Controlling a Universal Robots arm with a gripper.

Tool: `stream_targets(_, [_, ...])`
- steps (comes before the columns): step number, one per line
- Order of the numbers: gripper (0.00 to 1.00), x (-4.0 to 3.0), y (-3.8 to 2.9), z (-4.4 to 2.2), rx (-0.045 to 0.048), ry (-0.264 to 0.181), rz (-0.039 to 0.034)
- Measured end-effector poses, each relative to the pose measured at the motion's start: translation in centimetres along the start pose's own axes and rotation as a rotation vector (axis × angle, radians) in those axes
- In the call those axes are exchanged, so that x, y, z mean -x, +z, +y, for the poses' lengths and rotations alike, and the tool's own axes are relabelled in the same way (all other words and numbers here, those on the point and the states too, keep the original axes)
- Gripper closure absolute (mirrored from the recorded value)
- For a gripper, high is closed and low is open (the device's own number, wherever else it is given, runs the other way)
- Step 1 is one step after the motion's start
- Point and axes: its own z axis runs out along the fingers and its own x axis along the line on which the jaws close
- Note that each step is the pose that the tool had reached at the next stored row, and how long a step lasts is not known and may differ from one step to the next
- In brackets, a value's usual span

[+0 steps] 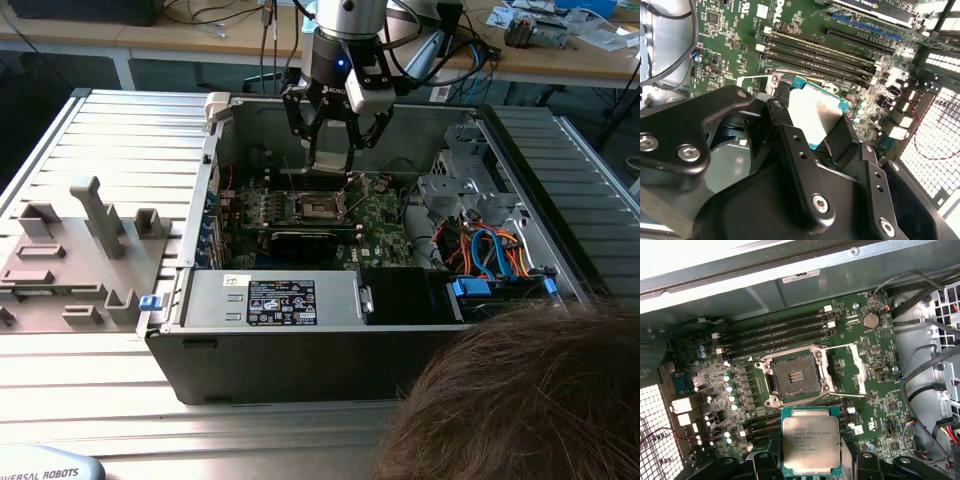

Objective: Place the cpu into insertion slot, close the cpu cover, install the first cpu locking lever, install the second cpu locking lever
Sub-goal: 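Place the cpu into insertion slot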

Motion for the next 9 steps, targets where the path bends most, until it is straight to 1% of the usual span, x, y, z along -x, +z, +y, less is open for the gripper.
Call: stream_targets(9, [0.45,0.00,0.01,0.00,-0.0052,0.008,-0.0005])
